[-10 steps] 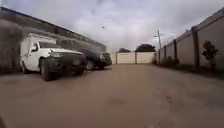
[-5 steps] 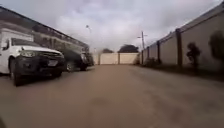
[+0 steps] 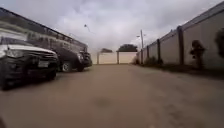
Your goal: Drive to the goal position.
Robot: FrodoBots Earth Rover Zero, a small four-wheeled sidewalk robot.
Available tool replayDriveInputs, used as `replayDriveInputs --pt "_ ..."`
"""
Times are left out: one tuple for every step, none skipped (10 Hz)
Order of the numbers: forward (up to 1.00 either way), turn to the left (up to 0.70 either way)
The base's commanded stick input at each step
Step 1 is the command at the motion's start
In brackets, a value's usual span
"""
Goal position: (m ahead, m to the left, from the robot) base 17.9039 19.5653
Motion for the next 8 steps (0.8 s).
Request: replayDriveInputs --pt "0.70 0.00" --pt "0.70 0.00" --pt "0.70 0.00" --pt "0.70 0.00" --pt "0.70 0.00" --pt "0.70 0.00" --pt "0.70 0.00" --pt "0.70 -0.35"
